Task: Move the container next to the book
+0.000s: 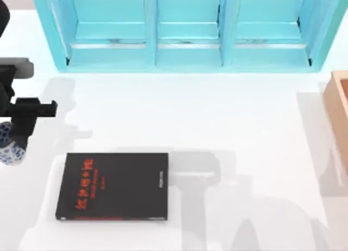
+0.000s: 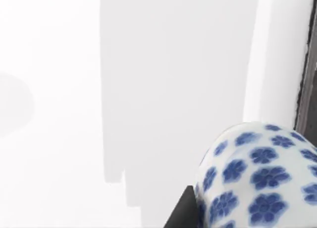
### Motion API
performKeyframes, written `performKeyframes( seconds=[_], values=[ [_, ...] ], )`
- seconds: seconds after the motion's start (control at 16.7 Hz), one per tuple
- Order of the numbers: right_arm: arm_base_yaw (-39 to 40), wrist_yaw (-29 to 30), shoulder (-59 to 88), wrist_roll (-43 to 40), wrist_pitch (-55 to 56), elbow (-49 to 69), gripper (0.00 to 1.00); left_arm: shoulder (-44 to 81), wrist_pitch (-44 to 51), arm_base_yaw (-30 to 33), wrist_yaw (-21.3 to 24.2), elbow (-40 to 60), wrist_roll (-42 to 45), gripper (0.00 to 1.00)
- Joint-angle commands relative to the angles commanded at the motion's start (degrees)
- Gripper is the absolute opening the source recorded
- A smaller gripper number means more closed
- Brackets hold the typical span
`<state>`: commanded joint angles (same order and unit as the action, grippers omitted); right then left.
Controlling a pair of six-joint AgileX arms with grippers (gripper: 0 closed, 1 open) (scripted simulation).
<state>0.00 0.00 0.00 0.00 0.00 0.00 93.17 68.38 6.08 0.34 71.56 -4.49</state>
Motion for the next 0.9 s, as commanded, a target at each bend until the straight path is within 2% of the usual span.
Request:
performKeyframes(
  seconds=[0.48, 0.9],
  values=[
    [0.0, 0.0, 0.0, 0.0, 0.0, 0.0, 1.0, 0.2, -0.9, -0.1, 0.0, -1.3, -0.4, 0.0],
    [0.0, 0.0, 0.0, 0.0, 0.0, 0.0, 1.0, 2.9, -14.2, 0.0, 0.0, -11.0, -0.4, 0.0]
  ],
)
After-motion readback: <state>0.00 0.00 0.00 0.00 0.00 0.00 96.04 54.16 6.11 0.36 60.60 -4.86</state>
